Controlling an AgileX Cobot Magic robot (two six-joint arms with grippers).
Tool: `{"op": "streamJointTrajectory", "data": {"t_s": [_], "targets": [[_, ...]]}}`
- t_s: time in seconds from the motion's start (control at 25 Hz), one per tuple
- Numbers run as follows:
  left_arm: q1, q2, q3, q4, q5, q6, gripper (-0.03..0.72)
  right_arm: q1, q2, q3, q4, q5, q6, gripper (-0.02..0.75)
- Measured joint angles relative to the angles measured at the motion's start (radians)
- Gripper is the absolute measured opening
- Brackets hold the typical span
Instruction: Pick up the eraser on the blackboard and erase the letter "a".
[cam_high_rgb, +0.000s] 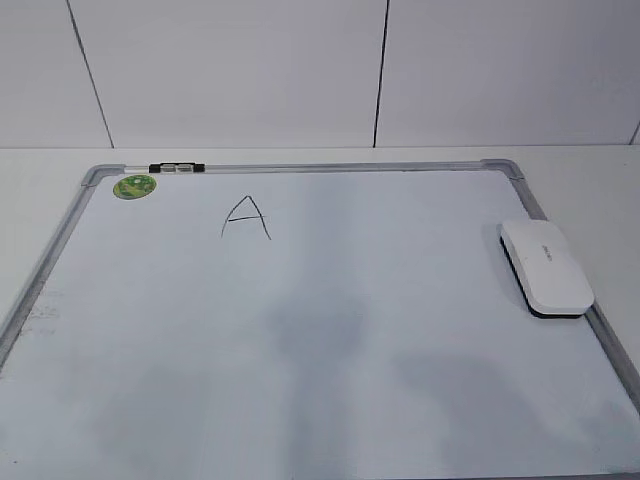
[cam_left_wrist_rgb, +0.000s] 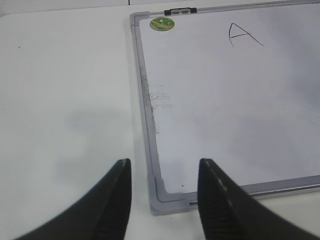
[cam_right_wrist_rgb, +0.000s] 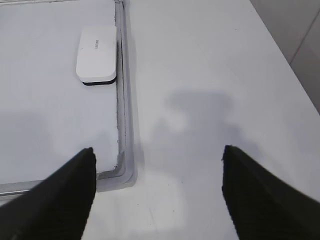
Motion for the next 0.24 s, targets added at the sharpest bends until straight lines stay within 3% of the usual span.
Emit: {"op": "streamJointTrajectory", "data": {"t_s": [0.24], "targets": [[0.000,0.000,0.000,0.000,0.000,0.000,0.322,0.000,0.000,0.000,0.000,0.000,0.000,0.594]]}}
